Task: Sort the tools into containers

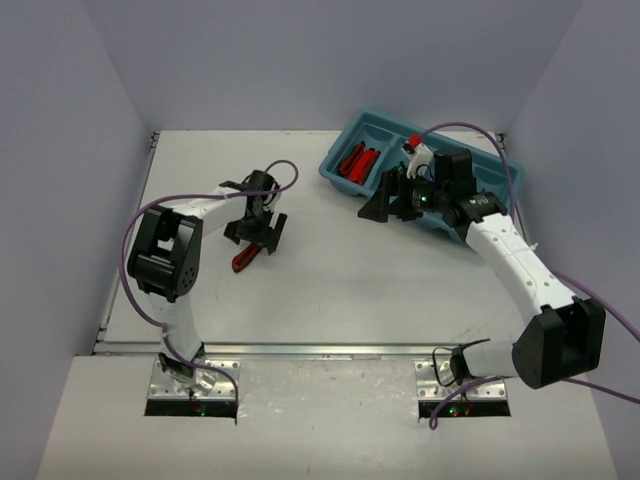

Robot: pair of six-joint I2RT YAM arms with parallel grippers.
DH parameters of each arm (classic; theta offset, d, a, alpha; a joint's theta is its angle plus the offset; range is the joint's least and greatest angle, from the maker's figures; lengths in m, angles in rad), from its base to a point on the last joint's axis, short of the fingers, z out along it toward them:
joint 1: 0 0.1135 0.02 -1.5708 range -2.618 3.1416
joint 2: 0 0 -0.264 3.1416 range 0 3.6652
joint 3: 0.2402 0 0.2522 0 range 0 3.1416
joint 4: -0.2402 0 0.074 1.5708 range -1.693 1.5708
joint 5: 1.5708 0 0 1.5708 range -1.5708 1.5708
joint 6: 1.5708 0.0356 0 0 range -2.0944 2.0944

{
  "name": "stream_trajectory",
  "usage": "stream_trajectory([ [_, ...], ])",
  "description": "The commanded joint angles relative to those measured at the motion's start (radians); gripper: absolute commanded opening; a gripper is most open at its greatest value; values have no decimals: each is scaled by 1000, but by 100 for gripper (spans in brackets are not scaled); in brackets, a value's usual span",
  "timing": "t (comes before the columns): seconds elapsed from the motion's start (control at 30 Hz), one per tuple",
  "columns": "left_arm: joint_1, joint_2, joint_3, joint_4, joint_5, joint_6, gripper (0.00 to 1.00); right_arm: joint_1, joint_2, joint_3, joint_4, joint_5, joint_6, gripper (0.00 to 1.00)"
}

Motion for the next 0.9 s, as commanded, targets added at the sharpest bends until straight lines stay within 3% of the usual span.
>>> stream_trajectory([
  [0.0, 6, 56, 10, 37, 113, 5, 77, 3, -63, -11, 70, -63, -3, 99],
  [0.1, 6, 83, 5, 51, 103, -23, 45, 3, -75, -33, 101, -95, 15, 99],
  [0.17, 6, 103, 13, 57, 59, -60, 19, 8, -87, -62, 136, -119, 35, 99],
  [0.23, 2, 107, 30, 67, 75, -98, 0, 22, -115, -131, 164, -123, 61, 99],
  [0.4, -76, -49, -18, 184, 213, -236, 0, 80, -176, -388, 502, -260, 219, 99],
  [0.5, -166, -206, -107, 339, 270, -419, 0, 165, -166, -508, 672, -300, 307, 99],
  [0.63, -273, -377, -234, 617, 300, -666, 0, 320, -90, -477, 620, -67, 228, 99],
  [0.73, -332, -425, -283, 683, 260, -823, 0, 382, -29, -415, 568, 100, 242, 92],
  [0.87, -364, -479, -332, 780, 276, -892, 0, 421, -6, -377, 509, 278, 204, 84],
])
